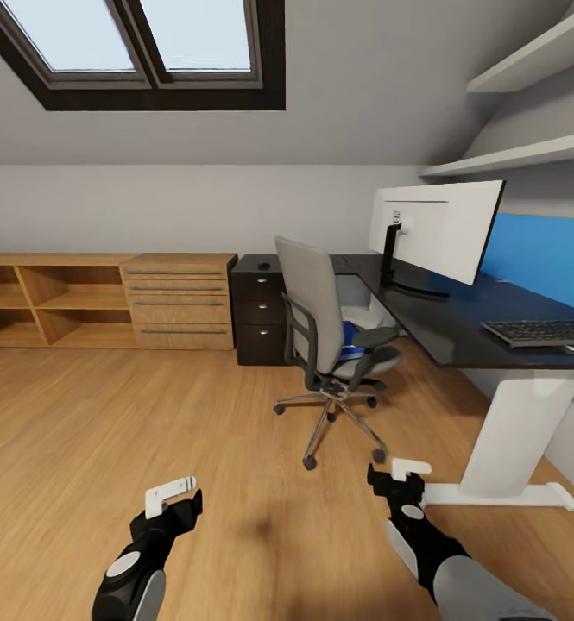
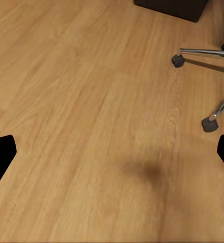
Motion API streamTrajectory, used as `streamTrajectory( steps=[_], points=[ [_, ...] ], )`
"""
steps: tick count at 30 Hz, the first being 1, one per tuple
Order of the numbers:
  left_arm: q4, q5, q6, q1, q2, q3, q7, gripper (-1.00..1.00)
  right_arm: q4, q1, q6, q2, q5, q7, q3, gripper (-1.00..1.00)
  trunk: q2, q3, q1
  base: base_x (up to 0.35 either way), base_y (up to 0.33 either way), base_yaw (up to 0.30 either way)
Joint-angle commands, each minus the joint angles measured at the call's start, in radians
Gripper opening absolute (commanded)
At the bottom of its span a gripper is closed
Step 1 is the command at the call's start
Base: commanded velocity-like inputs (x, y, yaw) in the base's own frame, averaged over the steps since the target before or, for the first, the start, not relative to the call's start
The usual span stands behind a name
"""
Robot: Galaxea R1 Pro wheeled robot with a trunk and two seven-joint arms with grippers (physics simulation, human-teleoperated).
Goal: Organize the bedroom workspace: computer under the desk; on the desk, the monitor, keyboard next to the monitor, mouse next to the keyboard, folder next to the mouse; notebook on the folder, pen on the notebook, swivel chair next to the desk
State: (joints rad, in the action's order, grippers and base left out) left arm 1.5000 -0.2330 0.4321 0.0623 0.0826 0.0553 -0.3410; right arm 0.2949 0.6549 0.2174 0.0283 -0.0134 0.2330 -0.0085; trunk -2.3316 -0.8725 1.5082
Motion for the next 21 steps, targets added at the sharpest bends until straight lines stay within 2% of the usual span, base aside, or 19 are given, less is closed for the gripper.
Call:
streamTrajectory(
  steps=[1, 3, 4, 8, 10, 17, 21],
  points=[
    [0.005, -0.011, 0.003, 0.001, 0.000, 0.001, -0.009, 1.00, -0.007, 0.004, 0.002, -0.001, -0.002, 0.002, -0.001, 1.00, 0.000, -0.001, 0.000, 0.010, -0.017, 0.000],
    [0.015, -0.010, 0.003, 0.000, -0.001, 0.001, -0.009, 1.00, -0.026, 0.024, -0.010, -0.005, -0.001, 0.002, -0.001, 1.00, 0.000, -0.001, 0.000, 0.006, -0.010, 0.000],
    [0.066, -0.011, 0.005, -0.030, -0.001, 0.000, -0.010, 1.00, -0.100, 0.165, -0.077, -0.032, -0.004, 0.002, -0.001, 1.00, 0.000, -0.001, 0.000, 0.257, -0.065, 0.000],
    [0.089, -0.011, 0.008, -0.051, -0.001, 0.001, -0.010, 1.00, -0.115, 0.198, -0.070, -0.045, -0.006, 0.002, -0.003, 1.00, 0.000, -0.001, 0.000, 0.292, -0.102, 0.000],
    [0.089, -0.010, 0.008, -0.054, -0.001, 0.001, -0.010, 1.00, -0.118, 0.201, -0.043, -0.046, -0.006, 0.002, -0.004, 1.00, 0.000, -0.001, 0.000, 0.306, -0.159, 0.000],
    [0.088, -0.009, 0.008, -0.055, -0.001, 0.001, -0.010, 1.00, -0.117, 0.202, -0.018, -0.049, -0.007, 0.004, -0.006, 1.00, 0.000, -0.001, 0.000, 0.305, -0.174, 0.000],
    [0.087, -0.009, 0.008, -0.055, 0.001, 0.004, -0.010, 1.00, -0.116, 0.203, 0.039, -0.051, -0.008, 0.006, -0.027, 1.00, 0.000, -0.001, 0.000, 0.279, -0.150, 0.000]
  ],
)
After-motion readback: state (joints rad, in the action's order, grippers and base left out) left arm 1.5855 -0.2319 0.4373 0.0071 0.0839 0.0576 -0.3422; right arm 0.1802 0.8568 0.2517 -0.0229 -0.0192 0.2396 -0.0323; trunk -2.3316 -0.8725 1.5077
